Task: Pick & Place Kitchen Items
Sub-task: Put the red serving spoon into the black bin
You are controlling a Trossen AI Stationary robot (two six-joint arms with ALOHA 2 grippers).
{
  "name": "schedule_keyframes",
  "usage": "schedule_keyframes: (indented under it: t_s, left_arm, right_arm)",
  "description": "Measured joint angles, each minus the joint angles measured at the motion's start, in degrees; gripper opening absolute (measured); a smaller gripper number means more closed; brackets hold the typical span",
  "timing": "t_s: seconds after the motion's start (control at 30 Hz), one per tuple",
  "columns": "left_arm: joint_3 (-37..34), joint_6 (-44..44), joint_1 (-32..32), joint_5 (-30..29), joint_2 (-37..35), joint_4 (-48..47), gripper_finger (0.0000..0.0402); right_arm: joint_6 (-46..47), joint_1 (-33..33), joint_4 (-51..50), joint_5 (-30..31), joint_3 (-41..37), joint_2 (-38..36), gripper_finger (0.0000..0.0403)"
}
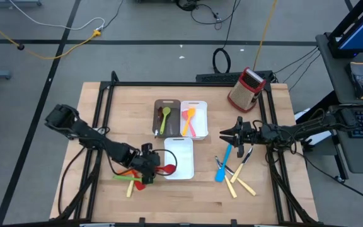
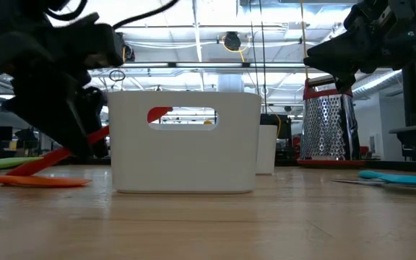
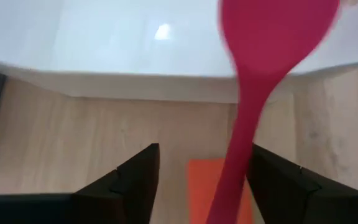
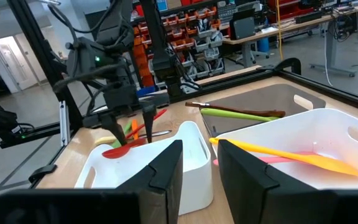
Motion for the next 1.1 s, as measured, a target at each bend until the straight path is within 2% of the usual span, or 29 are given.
schedule_keyframes:
  t_s: [0.23, 0.53, 0.7, 0.87, 0.97, 1.1]
  left_arm:
    - [0.38, -0.20, 0.83, 4.41, 5.29, 2.94, 0.0150]
    - [0.49, -0.20, 0.85, 4.27, 2.35, 2.96, 0.0026]
    - [0.47, -0.93, 1.47, 4.18, -1.55, 1.96, 0.0026]
    - [0.47, -6.32, 2.89, 4.16, -7.29, -3.52, 0.0022]
    - [0.47, -11.86, 3.83, 4.20, -11.97, -7.19, 0.0022]
    - [0.43, -24.38, 6.14, 4.18, -18.06, -9.54, 0.0022]
  right_arm:
    - [0.00, 0.00, 0.32, 0.00, 0.00, 0.02, 0.0093]
    - [0.00, 0.00, 0.00, 0.00, -0.02, 0.02, 0.0093]
    - [0.00, 0.00, 0.02, 0.00, -0.02, 0.02, 0.0093]
    - [0.00, 0.00, 0.04, 0.00, -0.02, 0.02, 0.0093]
    - [0.00, 0.00, 0.04, -0.02, -0.02, 0.02, 0.0093]
    - [0.00, 0.00, 0.02, -0.02, -0.02, 0.02, 0.0093]
